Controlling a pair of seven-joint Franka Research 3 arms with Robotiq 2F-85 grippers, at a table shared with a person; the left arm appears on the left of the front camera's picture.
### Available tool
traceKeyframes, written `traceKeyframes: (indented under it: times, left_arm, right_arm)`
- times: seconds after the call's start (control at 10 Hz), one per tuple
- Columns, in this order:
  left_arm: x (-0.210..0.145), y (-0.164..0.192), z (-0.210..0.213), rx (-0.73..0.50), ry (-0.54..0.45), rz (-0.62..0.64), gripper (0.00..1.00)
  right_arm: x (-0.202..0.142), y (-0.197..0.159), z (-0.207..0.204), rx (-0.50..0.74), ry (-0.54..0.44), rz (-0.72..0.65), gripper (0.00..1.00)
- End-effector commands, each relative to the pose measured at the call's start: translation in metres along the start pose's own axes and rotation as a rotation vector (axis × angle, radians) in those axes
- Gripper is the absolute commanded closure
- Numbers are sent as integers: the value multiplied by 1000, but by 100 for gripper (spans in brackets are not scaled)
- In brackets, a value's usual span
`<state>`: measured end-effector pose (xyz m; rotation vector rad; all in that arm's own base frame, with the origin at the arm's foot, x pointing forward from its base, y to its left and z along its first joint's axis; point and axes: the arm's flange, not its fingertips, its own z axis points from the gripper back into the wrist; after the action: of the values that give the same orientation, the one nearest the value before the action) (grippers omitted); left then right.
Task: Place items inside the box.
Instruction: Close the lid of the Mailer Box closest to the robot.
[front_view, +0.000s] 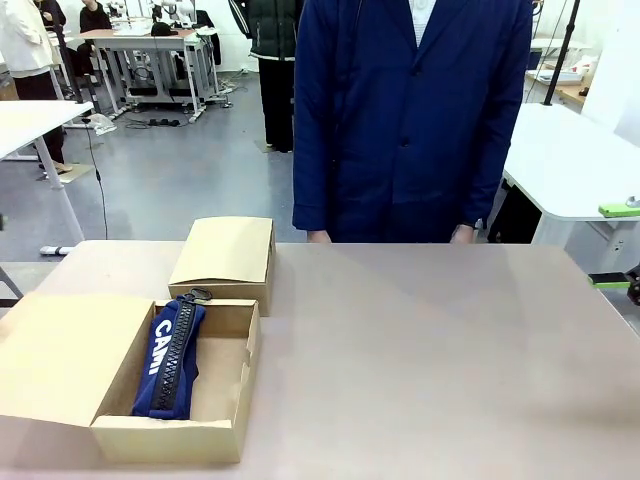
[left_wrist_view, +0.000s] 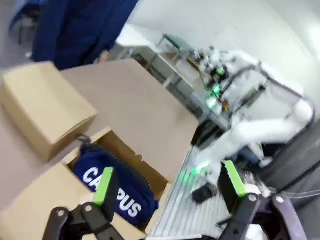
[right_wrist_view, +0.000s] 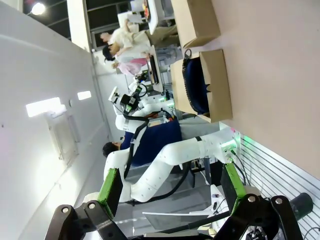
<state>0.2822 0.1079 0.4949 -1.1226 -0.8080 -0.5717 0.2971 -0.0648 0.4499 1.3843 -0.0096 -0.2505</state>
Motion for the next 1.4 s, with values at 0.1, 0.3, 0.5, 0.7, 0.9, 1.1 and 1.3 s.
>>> traceKeyframes:
  times: [0.1, 0.3, 0.5, 0.7, 0.9, 1.1, 1.3]
  left_arm:
    - [-47, -5, -46, 50, 293, -818, 0]
    - [-53, 11, -33, 100, 240, -1044, 0]
    - [-12, 3, -33, -23, 349, -588, 0]
    - [-12, 3, -33, -23, 349, -588, 0]
    - [-12, 3, -33, -23, 349, -588, 0]
    - [-28, 21, -37, 103, 433, -656, 0]
    - [-44, 46, -9, 111, 462, -606, 0]
  right_arm:
    - [0, 5, 1, 26, -3, -18, 0]
    - [0, 5, 1, 26, -3, -18, 0]
    - [0, 5, 1, 26, -3, -18, 0]
    - [0, 5, 1, 26, -3, -18, 0]
    - [0, 5, 1, 26, -3, -18, 0]
    - [0, 5, 1, 26, -3, -18, 0]
    - [0, 5, 1, 26, -3, -18, 0]
